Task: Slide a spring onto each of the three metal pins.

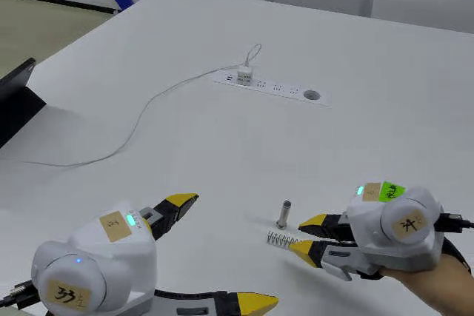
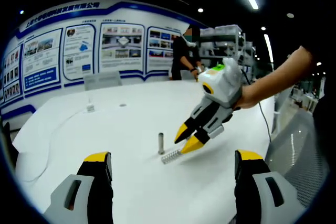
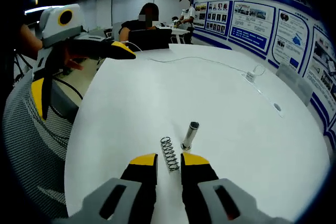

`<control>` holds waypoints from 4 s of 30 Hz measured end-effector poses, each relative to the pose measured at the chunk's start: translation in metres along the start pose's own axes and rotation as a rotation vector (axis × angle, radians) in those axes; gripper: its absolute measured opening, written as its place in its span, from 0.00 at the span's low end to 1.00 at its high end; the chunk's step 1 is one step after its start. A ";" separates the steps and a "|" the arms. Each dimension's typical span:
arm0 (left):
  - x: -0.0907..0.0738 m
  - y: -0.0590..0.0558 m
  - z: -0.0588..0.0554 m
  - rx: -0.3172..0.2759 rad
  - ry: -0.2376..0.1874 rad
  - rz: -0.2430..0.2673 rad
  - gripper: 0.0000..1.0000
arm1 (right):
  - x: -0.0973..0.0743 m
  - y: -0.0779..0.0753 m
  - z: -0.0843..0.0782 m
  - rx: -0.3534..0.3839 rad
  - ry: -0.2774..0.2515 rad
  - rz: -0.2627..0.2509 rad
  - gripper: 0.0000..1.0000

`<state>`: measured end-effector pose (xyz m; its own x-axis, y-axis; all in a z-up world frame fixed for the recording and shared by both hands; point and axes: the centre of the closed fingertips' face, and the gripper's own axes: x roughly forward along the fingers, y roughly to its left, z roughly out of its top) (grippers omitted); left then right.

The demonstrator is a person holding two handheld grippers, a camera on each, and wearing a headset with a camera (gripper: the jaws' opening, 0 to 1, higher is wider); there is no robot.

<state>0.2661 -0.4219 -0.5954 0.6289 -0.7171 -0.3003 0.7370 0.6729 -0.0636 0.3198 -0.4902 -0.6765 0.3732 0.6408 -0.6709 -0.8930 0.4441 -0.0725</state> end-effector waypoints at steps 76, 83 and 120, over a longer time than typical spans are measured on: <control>0.037 -0.050 0.019 0.263 0.055 -0.335 0.27 | -0.079 0.052 0.051 -0.277 -0.080 0.143 0.10; 0.038 -0.052 0.021 0.286 0.048 -0.356 0.17 | -0.082 0.056 0.049 -0.302 -0.070 0.161 0.10; 0.036 -0.063 0.017 0.406 0.065 -0.413 0.10 | -0.088 0.056 0.044 -0.349 -0.065 0.197 0.13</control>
<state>0.2466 -0.4927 -0.5864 0.2618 -0.8844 -0.3864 0.9620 0.2070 0.1780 0.2484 -0.4941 -0.5892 0.1917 0.7358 -0.6495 -0.9765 0.0769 -0.2011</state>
